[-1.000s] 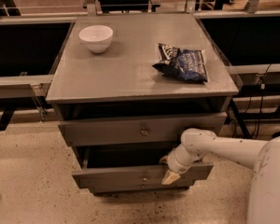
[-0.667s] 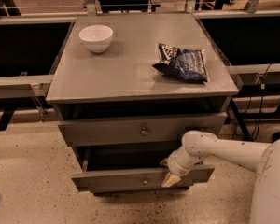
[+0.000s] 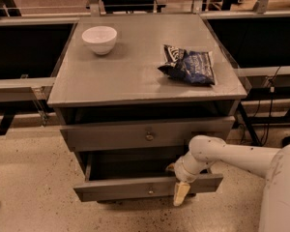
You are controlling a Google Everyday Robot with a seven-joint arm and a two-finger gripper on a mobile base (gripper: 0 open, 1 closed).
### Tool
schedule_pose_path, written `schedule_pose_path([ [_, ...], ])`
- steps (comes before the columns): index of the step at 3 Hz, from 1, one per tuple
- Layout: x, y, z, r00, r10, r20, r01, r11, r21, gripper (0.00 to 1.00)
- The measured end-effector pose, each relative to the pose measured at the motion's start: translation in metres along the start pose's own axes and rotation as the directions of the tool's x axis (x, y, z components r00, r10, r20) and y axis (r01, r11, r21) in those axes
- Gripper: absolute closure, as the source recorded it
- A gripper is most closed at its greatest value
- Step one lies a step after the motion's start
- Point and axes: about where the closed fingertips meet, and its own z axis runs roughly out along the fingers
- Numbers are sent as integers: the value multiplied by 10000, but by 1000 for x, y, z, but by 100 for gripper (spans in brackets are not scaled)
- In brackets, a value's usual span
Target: Open middle drawer
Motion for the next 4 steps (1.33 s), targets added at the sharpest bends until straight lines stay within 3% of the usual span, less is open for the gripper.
schedule_pose_path([
  [1, 0, 0, 0, 10000, 0, 0, 0, 10000, -1, 0],
  [3, 0, 2, 2, 9999, 51, 163, -48, 9998, -204, 0],
  [4, -10, 18, -4, 9994, -326, 140, 334, 9979, -561, 17],
])
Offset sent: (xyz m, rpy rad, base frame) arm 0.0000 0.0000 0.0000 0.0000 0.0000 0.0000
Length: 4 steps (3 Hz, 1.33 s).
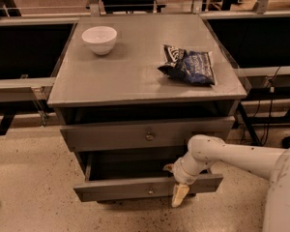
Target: Open middle drawer
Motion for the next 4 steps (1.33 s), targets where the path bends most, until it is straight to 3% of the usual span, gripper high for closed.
schedule_pose_path([
  [1, -13, 20, -10, 9990, -446, -9, 445, 9988, -207, 41],
  [2, -15, 41, -16, 9984, -571, -38, 569, 9970, -532, 49],
  [3, -14, 40, -17, 9983, -581, -40, 578, 9967, -564, 59],
  [4, -16, 40, -17, 9983, -580, -37, 577, 9967, -566, 61],
])
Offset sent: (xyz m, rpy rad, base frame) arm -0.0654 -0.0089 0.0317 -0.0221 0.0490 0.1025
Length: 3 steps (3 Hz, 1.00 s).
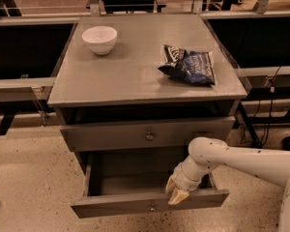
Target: Open middle drawer
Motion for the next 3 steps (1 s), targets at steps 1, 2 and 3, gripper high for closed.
schedule_pose_path([
  [1, 2, 30, -7, 9994, 130, 310, -122, 9996, -244, 59],
  [2, 4, 34, -7, 9992, 192, 341, -183, 9995, -257, 41],
  [3, 4, 34, -7, 9992, 192, 342, -183, 9995, -258, 10],
])
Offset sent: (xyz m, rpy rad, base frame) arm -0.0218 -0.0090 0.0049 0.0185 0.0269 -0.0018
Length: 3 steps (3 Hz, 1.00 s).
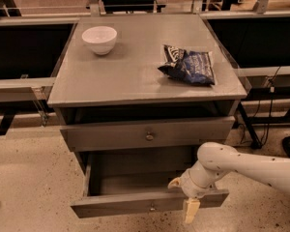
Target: Open middle drawer
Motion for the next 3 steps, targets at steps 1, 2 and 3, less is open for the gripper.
schedule_pose_path([
  [1, -2, 1, 1, 10000, -61, -14, 61, 9999, -85, 0],
  [2, -3, 4, 4, 9999, -84, -77, 83, 9999, -148, 0],
  [3, -10, 20, 11, 9986, -249, -461, 239, 9995, -222, 0],
])
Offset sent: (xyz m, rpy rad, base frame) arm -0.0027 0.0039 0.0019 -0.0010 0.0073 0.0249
